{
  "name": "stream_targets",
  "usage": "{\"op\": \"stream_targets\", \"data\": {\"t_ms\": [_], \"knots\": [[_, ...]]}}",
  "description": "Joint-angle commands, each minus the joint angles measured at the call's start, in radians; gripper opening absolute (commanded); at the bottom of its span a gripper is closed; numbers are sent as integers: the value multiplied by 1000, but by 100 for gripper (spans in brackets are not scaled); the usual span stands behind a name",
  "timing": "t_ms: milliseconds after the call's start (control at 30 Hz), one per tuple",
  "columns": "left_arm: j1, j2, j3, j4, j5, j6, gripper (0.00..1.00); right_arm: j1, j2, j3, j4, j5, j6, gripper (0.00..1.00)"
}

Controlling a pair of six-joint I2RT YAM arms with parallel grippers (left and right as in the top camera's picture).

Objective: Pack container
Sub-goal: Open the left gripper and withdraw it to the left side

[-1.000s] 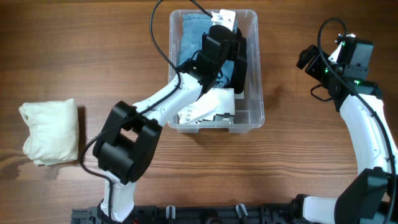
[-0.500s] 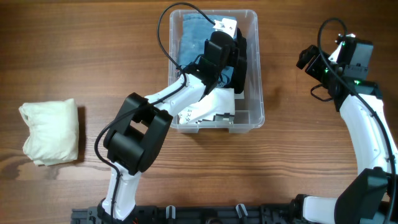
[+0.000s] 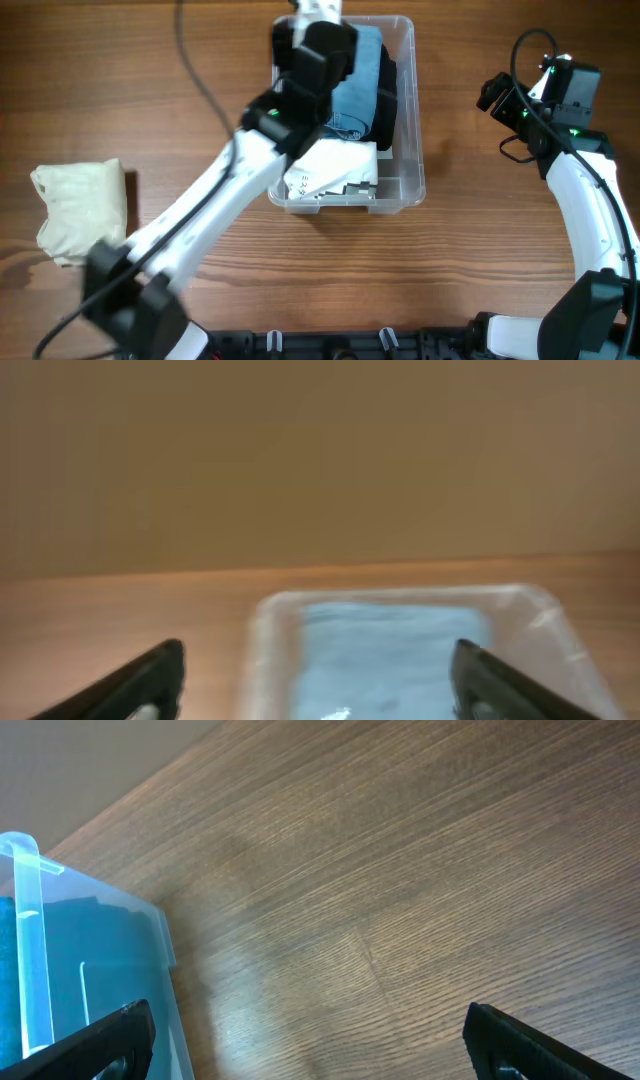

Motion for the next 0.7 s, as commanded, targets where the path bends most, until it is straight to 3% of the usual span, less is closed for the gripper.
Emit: {"op": "stream_targets", "data": {"t_ms": [0,167,267,333,500,567,667], "knots": [[64,-79,-4,-164,-124,-22,92,-4,7,24,3,-9,-17,100],[220,-129,-4,-471,-124,-382,92,-4,7,24,3,-9,-17,100],[350,-128,-5,-704,-108,-722,95,-4,7,24,3,-9,-17,100],[455,-128,-5,-824,-14,-921,100,-4,7,24,3,-9,-17,100],[570,-128,-6,-873,256,-938,100,-4,7,24,3,-9,-17,100],[594,-128,-21,-890,296,-956,99,-4,7,24,3,-9,-17,100],[629,-128,-76,-893,291,-1151,100,-4,7,24,3,-9,-17,100]]}}
